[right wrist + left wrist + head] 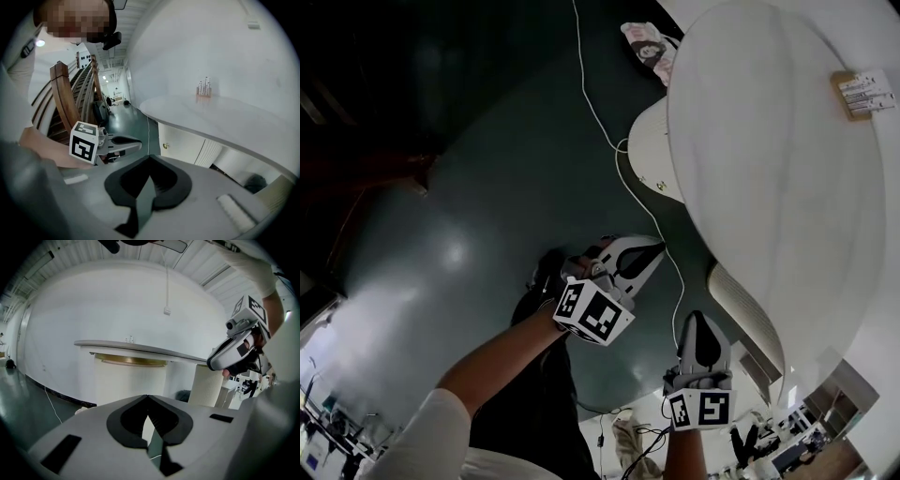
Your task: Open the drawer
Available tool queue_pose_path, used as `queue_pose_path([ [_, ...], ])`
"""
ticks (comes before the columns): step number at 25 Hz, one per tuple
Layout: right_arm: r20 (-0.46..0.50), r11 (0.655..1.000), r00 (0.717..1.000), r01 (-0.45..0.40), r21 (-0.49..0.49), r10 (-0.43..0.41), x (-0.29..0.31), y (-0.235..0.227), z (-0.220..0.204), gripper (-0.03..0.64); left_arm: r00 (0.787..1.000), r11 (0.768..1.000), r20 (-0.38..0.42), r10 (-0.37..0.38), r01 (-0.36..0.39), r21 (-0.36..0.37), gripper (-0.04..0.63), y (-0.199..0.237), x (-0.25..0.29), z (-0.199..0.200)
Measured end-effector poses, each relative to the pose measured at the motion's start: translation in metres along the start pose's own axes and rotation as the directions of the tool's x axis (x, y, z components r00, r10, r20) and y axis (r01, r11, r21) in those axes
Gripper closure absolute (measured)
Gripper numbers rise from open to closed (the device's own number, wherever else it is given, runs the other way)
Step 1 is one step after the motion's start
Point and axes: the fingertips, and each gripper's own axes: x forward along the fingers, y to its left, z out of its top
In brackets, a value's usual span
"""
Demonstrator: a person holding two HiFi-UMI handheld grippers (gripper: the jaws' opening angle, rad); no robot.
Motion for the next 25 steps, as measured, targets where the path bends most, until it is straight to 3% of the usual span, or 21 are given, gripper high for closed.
queue_pose_path([
  [12,-0.004,1.0,1.0,-0.02,0.006,0.02,0.024,-0.007,-0.014,0.606,1.0,1.0,0.018,0.024,-0.023,-0.017,0.561,0.011,0.046,-0.02],
  [25,0.015,0.999,0.999,-0.037,0.011,0.037,0.039,-0.005,-0.014,0.606,0.999,0.999,0.015,0.042,-0.042,0.008,0.476,0.026,0.089,-0.028],
])
